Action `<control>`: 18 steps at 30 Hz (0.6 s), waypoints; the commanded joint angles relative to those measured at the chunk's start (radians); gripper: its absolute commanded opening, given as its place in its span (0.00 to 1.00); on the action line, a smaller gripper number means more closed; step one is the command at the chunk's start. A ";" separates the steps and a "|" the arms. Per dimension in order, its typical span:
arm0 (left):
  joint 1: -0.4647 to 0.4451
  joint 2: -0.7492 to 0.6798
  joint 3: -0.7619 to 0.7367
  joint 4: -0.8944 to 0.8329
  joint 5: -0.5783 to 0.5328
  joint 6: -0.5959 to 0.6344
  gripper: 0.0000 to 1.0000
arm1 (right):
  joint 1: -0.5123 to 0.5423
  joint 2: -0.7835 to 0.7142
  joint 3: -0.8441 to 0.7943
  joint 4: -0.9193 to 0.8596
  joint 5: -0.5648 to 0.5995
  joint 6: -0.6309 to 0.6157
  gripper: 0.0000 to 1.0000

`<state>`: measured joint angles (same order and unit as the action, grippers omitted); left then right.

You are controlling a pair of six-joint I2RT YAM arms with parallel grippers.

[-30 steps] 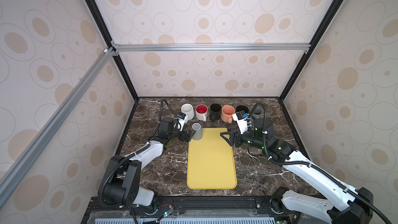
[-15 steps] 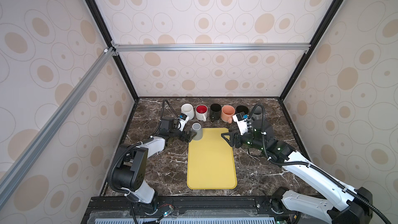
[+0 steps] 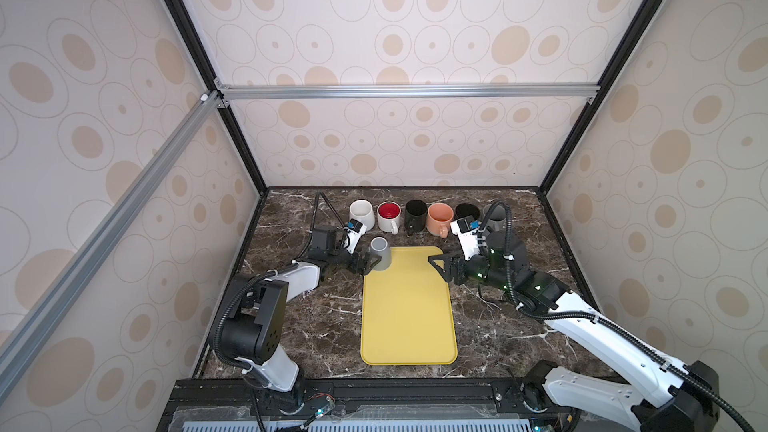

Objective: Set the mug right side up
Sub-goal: 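Open the left gripper and move it over the upside-down grey mug on the tray, then lower the left gripper onto the grey mug's handle and close it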

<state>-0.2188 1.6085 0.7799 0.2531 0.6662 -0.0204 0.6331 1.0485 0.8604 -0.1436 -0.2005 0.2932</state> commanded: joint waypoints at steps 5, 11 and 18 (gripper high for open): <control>-0.041 -0.059 -0.001 -0.026 0.011 -0.024 0.87 | -0.001 -0.043 -0.049 0.031 0.033 0.019 0.62; -0.059 -0.092 -0.031 -0.013 -0.032 -0.041 0.85 | -0.001 -0.060 -0.069 0.036 0.039 0.013 0.62; -0.056 -0.094 0.020 -0.063 -0.122 -0.014 0.87 | -0.001 -0.093 -0.074 0.018 0.055 -0.006 0.62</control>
<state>-0.2749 1.5150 0.7528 0.2264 0.5934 -0.0551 0.6331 0.9806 0.8005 -0.1287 -0.1623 0.3042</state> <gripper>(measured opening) 0.871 0.617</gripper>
